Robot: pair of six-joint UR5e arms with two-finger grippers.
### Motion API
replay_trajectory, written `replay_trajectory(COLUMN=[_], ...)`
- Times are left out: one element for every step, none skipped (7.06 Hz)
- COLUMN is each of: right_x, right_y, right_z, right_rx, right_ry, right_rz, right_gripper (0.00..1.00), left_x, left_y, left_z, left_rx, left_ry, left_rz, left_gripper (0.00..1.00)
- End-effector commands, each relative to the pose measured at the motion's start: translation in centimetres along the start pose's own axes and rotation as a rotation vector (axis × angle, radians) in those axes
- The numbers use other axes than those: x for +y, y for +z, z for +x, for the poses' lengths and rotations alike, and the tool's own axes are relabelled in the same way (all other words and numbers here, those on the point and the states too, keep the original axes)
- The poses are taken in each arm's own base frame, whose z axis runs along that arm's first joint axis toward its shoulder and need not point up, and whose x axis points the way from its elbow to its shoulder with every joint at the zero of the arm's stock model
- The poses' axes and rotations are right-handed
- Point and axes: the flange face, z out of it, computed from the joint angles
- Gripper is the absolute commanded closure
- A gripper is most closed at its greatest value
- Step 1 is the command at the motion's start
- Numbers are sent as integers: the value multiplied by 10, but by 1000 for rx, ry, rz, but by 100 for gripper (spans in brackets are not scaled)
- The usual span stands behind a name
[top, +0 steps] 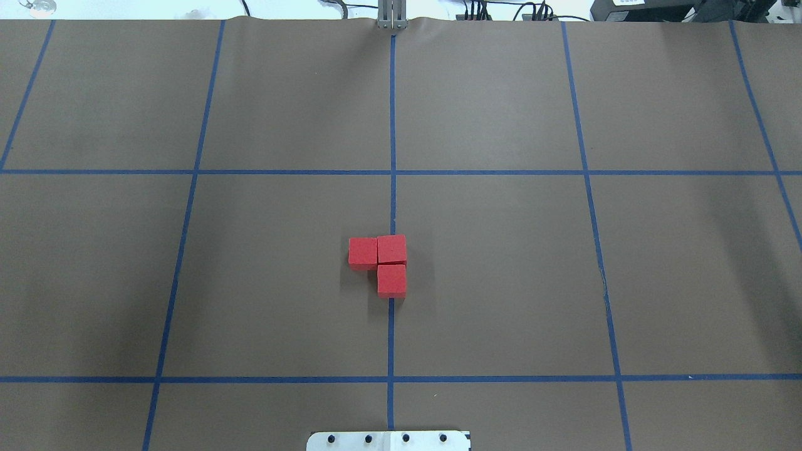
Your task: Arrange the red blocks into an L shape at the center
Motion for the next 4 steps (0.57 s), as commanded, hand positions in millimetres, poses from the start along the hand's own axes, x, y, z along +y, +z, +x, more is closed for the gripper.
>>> replay_trajectory(right_x=[10, 10, 11, 12], right_y=[10, 11, 12, 13], right_z=[14, 15, 16, 16], right_rx=[2, 2, 2, 0], right_ry=[18, 23, 25, 26], right_rz=[-21, -24, -27, -28], right_gripper=[0, 0, 1, 0], left_x=[17, 22, 26, 26], left_y=[-5, -4, -7, -8], left_z=[-16, -15, -10, -9], left_rx=[5, 7, 6, 4], left_ry=[-50, -126, -177, -180], left_rz=[13, 13, 19, 21], left_gripper=[0, 0, 0, 0])
